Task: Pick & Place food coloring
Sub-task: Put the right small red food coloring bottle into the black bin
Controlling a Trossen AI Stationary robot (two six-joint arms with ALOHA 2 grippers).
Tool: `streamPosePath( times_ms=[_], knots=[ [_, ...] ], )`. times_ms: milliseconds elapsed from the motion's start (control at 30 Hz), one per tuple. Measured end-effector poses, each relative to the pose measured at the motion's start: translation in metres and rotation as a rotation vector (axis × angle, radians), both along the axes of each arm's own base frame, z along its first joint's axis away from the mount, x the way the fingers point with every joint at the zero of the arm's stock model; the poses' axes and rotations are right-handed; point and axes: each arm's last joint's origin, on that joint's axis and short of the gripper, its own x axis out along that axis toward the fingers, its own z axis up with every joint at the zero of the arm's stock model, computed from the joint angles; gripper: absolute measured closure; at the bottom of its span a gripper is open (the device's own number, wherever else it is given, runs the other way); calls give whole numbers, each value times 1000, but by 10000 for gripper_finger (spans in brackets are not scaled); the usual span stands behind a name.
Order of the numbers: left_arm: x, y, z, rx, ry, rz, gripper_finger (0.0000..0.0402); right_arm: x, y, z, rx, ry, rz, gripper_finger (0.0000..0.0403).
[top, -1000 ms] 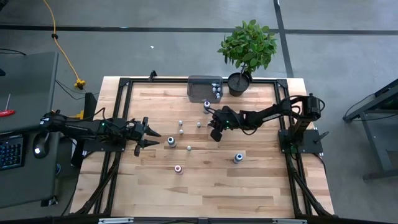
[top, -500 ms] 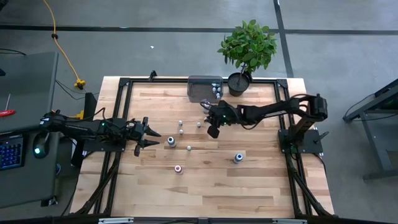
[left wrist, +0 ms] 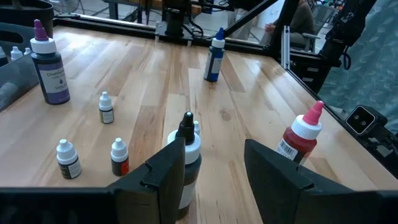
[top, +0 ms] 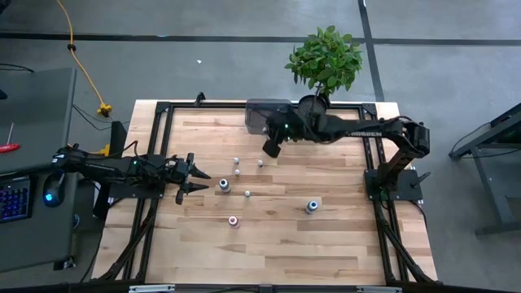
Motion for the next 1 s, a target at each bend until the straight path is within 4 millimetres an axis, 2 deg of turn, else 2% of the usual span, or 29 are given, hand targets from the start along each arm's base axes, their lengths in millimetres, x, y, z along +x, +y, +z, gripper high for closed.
streamPosePath(
  times_ms=[100, 367, 600, 767, 1000],
  knots=[
    [0, 0, 0, 0, 0, 0, 238, 0, -15, 7, -6, 8, -47, 353],
    [0, 0, 0, 0, 0, 0, 238, 14, -59, -3, 63, 6, -159, 350],
    [0, 0, 0, 0, 0, 0, 238, 36, -88, -11, 146, -22, -272, 350],
    [0, 0, 0, 0, 0, 0, 238, 47, -108, -32, 215, -21, -369, 349],
    [0, 0, 0, 0, 0, 0, 238, 51, -123, -62, 230, 24, -448, 348]
  ],
)
